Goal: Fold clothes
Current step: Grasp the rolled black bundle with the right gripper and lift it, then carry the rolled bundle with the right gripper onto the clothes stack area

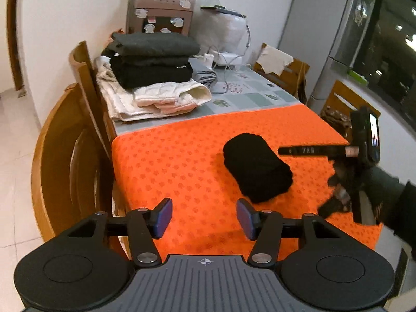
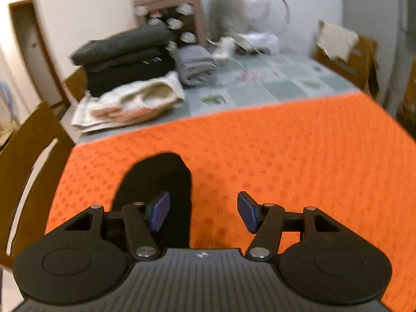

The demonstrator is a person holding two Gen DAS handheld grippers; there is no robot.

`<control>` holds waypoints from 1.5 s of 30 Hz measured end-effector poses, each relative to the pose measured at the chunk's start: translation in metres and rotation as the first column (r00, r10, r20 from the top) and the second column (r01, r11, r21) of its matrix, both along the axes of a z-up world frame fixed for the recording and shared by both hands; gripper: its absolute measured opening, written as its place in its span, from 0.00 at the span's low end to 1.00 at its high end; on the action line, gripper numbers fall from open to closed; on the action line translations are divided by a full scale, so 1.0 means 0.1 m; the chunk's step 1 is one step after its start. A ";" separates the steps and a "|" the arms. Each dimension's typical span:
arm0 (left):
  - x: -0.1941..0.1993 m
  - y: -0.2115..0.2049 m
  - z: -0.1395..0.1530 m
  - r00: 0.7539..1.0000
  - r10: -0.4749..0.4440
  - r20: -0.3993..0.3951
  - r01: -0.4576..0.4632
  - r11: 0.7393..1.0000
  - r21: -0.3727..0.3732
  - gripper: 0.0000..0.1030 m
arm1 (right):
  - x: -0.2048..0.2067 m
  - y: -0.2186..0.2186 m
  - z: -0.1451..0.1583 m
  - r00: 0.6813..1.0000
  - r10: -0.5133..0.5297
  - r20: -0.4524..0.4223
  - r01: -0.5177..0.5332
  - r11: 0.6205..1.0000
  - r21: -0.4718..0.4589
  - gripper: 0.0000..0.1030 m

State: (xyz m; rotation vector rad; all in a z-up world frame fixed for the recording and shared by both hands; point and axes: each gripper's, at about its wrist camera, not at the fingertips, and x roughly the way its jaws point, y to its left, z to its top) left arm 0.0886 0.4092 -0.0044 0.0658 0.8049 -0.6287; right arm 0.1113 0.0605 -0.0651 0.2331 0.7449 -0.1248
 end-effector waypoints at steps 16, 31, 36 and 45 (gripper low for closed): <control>-0.19 -0.34 -0.13 0.964 0.259 -0.052 -0.259 0.966 0.014 0.57 | 0.52 -0.73 -0.58 0.972 0.218 -0.089 -0.140 0.838 0.528 0.81; -0.25 -1.18 -0.02 0.900 0.423 -0.101 -0.416 0.906 0.082 0.58 | 0.83 -0.83 -0.95 0.924 0.379 -0.047 -0.212 0.613 0.761 0.86; -0.27 -1.24 0.04 0.890 0.450 -0.078 -0.444 0.892 0.086 0.58 | 0.82 -0.91 -0.92 0.925 0.369 -0.088 -0.173 0.617 0.767 0.86; -0.13 -1.41 -0.11 0.901 0.424 -0.088 -0.418 0.905 0.083 0.62 | 0.94 -0.71 -0.97 0.901 0.423 -0.099 -0.205 0.615 0.762 0.89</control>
